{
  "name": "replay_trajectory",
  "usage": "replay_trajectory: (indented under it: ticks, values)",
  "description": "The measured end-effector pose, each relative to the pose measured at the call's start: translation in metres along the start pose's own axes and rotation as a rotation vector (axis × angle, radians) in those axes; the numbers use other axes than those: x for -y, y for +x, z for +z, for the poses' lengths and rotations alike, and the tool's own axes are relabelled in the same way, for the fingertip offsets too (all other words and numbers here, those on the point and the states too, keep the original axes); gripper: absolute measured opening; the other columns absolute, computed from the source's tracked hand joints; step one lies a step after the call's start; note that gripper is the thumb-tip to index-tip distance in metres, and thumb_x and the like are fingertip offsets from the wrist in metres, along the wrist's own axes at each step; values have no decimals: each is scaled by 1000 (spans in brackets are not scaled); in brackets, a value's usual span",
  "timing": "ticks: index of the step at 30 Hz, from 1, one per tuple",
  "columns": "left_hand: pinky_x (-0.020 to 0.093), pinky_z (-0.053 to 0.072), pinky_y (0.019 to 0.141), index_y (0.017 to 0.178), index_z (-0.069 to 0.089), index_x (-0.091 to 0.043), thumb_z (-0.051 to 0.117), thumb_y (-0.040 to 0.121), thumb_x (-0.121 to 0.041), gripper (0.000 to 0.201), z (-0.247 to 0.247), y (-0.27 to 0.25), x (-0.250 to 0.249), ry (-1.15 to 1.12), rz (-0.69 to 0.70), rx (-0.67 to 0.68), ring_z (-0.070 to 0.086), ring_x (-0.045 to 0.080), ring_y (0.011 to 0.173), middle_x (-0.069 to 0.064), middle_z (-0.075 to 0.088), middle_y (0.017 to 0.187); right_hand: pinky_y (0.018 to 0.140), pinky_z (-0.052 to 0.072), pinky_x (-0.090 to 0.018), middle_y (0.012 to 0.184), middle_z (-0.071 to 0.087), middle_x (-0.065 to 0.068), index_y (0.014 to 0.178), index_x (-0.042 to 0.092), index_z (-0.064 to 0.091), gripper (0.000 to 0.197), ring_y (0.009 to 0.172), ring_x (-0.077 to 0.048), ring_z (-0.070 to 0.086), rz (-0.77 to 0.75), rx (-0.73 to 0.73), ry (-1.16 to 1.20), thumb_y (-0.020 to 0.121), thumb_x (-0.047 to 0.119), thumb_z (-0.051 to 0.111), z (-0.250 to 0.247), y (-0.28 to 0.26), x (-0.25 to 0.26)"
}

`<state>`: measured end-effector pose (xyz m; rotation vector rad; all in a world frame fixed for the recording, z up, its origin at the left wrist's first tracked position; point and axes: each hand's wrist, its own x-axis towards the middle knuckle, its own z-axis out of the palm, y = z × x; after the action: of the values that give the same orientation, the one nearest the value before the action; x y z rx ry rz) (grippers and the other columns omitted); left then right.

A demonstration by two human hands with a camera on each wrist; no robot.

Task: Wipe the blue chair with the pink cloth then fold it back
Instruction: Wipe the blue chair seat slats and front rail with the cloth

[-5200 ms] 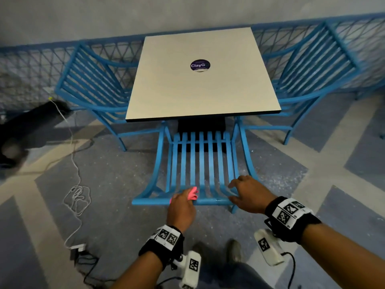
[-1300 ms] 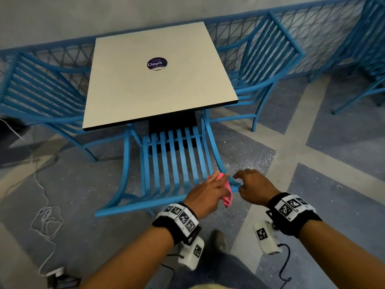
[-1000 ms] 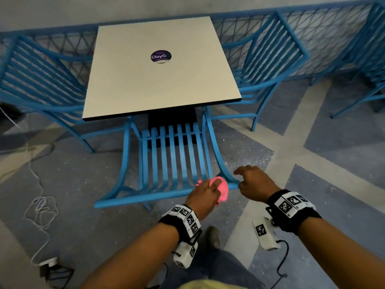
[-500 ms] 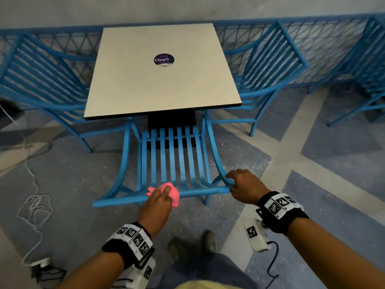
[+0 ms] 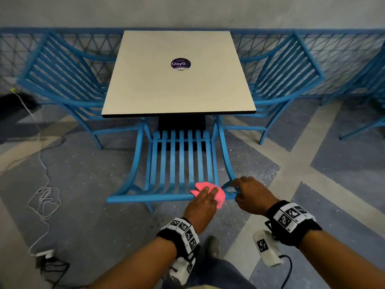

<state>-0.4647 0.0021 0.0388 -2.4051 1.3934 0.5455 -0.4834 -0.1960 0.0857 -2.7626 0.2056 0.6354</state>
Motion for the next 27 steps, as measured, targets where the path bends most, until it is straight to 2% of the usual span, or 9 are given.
replay_trajectory:
  ticks: [1,4,10,12,14,16,18,20,27]
  values:
    - [26,59,84,78,85,-36,95,36,-53,47,0,-3,3,-21,-48,0,72,11,107,-12,80,105,95,50,-38,122,64,-7,127,24,59,45,112,-25,56,-5,5,-5,83,19,54,1,1,2]
    - [44,41,113,127,71,-16,75,85,-19,43,21,-12,18,-65,-130,-57,46,32,143,7,52,153,97,50,-39,124,64,-7,127,26,59,45,114,-26,57,-27,24,-16,82,21,53,4,6,13]
    - [49,26,121,141,57,-12,57,95,-3,47,66,-65,70,-148,-355,-120,31,37,150,12,31,164,102,48,-39,127,62,-5,130,24,57,45,119,-24,54,-58,49,-37,85,21,57,6,16,33]
    - [50,35,117,132,62,-14,62,90,0,45,73,-91,93,-313,-467,-180,43,41,142,16,43,157,103,47,-40,128,61,-5,132,22,56,48,120,-25,53,-67,60,-36,84,20,57,5,21,42]
    - [45,57,89,111,69,-21,72,76,-1,40,75,-121,114,-516,-653,-311,68,40,109,14,70,121,103,47,-40,129,61,-6,134,21,55,50,120,-26,53,-76,60,-39,83,20,56,4,24,50]
    - [43,57,67,105,65,-20,73,78,-8,31,83,-153,132,-695,-932,-450,72,39,85,14,74,96,102,47,-40,130,61,-8,134,21,55,51,121,-28,53,-102,58,-46,83,20,55,6,28,59]
    - [46,53,71,113,59,-12,65,92,-20,24,96,-173,148,-894,-1210,-529,70,46,89,27,72,98,101,47,-39,132,59,-9,134,20,55,50,124,-29,52,-120,58,-47,84,19,55,7,31,67]
    - [51,49,80,113,56,1,53,98,-9,19,116,-180,157,-1093,-1415,-603,65,54,100,41,65,108,103,46,-39,136,58,-9,136,20,54,51,127,-29,50,-136,66,-50,84,19,54,9,34,75]
    - [50,46,83,113,56,7,42,97,-17,32,128,-163,139,-1337,-1451,-782,62,54,104,41,64,113,104,44,-41,137,57,-7,136,23,53,48,127,-27,49,-155,83,-83,88,24,53,11,41,89]
